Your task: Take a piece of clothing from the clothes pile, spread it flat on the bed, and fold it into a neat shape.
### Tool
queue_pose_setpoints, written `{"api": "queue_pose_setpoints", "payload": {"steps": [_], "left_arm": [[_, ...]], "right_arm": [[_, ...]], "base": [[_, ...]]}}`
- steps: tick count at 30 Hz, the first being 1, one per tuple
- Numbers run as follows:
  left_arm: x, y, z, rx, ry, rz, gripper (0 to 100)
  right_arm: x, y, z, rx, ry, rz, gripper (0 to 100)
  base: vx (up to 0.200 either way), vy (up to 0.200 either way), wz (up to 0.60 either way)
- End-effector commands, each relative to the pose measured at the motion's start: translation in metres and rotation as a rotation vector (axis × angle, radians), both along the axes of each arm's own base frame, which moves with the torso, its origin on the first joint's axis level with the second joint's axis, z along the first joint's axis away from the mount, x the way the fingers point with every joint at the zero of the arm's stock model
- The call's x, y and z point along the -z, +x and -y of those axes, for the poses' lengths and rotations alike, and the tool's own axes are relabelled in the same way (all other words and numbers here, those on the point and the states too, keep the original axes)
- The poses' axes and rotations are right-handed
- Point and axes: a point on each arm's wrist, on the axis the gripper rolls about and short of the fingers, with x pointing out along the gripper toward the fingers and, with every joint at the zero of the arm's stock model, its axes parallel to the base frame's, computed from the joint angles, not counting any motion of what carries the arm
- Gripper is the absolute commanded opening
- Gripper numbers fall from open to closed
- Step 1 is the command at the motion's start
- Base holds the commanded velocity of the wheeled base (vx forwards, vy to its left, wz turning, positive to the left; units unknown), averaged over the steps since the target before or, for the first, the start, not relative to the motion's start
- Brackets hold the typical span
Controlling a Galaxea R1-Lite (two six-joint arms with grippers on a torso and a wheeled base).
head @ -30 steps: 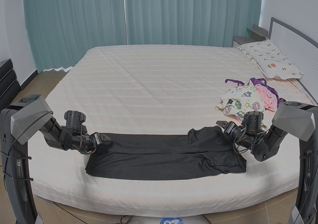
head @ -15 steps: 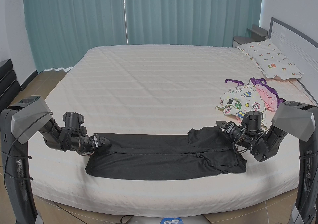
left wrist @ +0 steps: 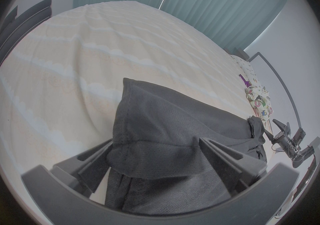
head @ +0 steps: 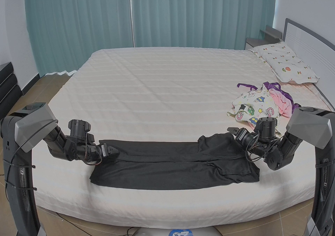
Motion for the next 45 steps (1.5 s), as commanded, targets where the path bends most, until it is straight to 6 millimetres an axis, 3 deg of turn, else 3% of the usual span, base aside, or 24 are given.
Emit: {"api": "queue_pose_setpoints", "payload": {"steps": [1, 10, 19, 27, 45], "left_arm": [[0.001, -0.001, 0.000, -0.001, 0.000, -0.005, 0], [0.002, -0.006, -0.009, -0.023, 0.002, -0.020, 0], [-0.015, -0.012, -0.027, -0.071, -0.007, 0.005, 0], [-0.015, -0.017, -0.042, -0.112, -0.008, -0.007, 0], [-0.019, -0.018, -0.043, -0.118, -0.009, -0.002, 0]], "right_arm": [[0.000, 0.000, 0.000, -0.002, 0.001, 0.000, 100], [0.000, 0.000, 0.000, 0.000, 0.000, -0.002, 100], [0.002, -0.001, 0.000, -0.002, -0.001, -0.008, 100], [0.002, -0.001, 0.000, -0.002, -0.001, -0.008, 100], [0.002, -0.001, 0.000, -0.002, -0.001, -0.008, 100]], "base": [[0.000, 0.000, 0.00], [0.000, 0.000, 0.00], [0.000, 0.000, 0.00], [0.000, 0.000, 0.00], [0.000, 0.000, 0.00]]}}
